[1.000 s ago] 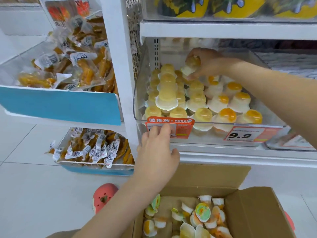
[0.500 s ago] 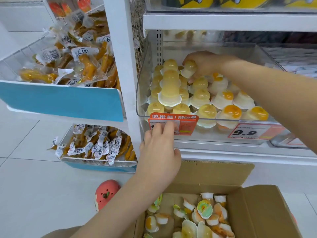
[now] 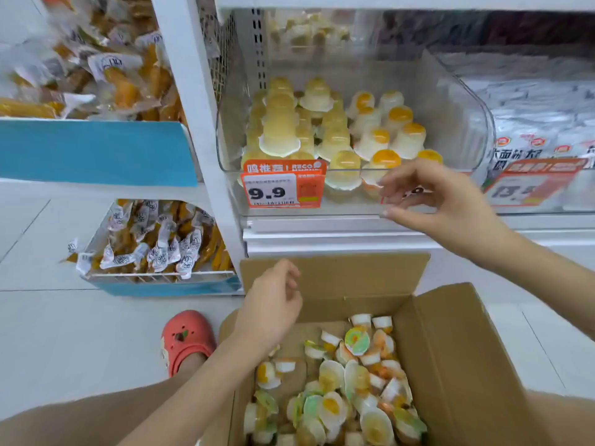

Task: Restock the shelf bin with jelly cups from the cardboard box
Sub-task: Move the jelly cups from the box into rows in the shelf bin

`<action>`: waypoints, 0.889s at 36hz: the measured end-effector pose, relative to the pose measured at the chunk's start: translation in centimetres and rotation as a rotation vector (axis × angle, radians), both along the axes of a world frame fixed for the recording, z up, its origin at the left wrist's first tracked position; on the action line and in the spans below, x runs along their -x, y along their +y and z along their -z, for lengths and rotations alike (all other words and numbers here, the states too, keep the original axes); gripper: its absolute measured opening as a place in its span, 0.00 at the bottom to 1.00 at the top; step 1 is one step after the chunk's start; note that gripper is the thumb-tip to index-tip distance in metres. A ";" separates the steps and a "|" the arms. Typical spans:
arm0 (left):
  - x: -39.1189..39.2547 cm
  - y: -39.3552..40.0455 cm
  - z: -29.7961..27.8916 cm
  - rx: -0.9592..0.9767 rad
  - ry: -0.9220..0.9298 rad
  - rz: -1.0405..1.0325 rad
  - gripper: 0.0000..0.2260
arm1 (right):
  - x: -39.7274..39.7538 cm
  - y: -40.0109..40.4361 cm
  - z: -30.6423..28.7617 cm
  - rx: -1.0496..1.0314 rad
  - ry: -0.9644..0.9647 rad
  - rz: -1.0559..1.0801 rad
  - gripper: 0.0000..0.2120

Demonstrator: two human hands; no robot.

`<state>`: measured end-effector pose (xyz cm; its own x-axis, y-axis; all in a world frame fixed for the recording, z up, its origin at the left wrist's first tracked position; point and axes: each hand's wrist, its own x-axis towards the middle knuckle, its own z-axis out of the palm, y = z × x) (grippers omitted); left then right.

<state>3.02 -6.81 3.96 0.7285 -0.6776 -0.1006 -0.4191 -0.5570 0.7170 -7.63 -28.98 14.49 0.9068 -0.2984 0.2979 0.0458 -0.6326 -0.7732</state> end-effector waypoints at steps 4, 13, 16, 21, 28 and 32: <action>1.3 3.0 7.1 -0.267 0.079 0.108 0.12 | 4.0 1.2 7.6 -0.037 0.301 -0.085 0.15; 3.0 3.5 19.5 -0.532 0.233 0.099 0.15 | 6.8 2.6 25.2 0.091 0.916 -0.223 0.19; 4.1 2.3 22.4 -0.545 0.304 0.102 0.16 | 7.1 3.4 28.8 0.120 1.066 -0.229 0.25; 7.1 -0.3 25.3 -0.524 0.397 0.164 0.25 | 8.4 4.4 33.7 0.121 1.110 -0.164 0.29; 8.4 -2.5 26.3 -0.558 0.225 0.095 0.28 | 9.0 5.7 35.3 0.048 0.989 0.038 0.23; 7.6 -2.5 25.5 -0.565 0.322 0.067 0.25 | 8.9 5.6 35.1 -0.022 1.026 0.087 0.23</action>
<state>-4.59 -9.26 -21.52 0.5605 -0.4990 -0.6609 -0.2790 -0.8652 0.4166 -16.51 -23.34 -20.64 0.6969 -0.3708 -0.6139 -0.6879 -0.5875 -0.4262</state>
